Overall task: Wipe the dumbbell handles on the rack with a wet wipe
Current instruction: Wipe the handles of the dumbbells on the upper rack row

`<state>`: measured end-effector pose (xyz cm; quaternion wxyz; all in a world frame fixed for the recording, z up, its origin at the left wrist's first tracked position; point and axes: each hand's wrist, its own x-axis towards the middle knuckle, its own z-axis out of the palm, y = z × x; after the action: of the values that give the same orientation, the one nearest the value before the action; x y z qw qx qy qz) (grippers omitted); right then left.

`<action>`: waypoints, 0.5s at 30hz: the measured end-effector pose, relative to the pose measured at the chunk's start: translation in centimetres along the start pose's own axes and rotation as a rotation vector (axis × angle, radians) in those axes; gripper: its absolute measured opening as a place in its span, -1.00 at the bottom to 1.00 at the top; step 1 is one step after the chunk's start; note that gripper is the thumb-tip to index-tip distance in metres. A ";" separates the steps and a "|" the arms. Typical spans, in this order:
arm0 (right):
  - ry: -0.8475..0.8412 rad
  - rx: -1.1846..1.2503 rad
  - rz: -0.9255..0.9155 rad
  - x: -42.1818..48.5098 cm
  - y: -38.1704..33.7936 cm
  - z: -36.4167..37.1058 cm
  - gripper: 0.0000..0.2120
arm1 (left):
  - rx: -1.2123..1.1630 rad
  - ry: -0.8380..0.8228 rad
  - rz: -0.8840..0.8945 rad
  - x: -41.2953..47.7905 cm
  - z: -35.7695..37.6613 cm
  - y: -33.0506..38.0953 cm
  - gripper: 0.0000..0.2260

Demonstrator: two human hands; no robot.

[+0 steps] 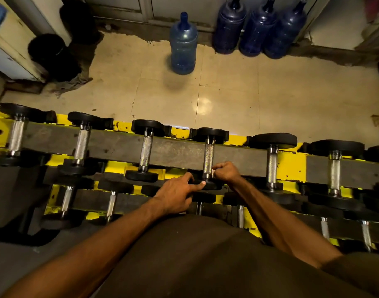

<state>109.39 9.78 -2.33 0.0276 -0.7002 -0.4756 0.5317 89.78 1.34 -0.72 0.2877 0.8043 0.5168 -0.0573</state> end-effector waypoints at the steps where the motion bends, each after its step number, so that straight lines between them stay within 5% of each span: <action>1: -0.053 0.005 0.011 0.0 0.0 -0.5 -0.82 | -0.002 0.006 -0.005 0.0 0.0 0.0 -0.47; 7: -0.014 -0.045 -0.202 -1.8 0.7 -1.0 -0.95 | -0.032 0.041 -0.013 -0.1 0.1 -0.2 -0.48; 11: 0.196 -0.340 -0.575 -1.3 -0.5 -0.2 -0.90 | -0.054 0.061 -0.001 -0.1 0.2 -0.1 -0.47; 15: 0.339 -0.316 -0.650 0.4 -1.1 -0.3 -0.88 | -0.084 0.084 0.006 -0.4 0.1 -0.1 -0.46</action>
<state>108.88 10.84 -1.89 0.1647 -0.5865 -0.7371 0.2924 89.53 0.97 -0.63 0.2995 0.7948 0.5278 -0.0006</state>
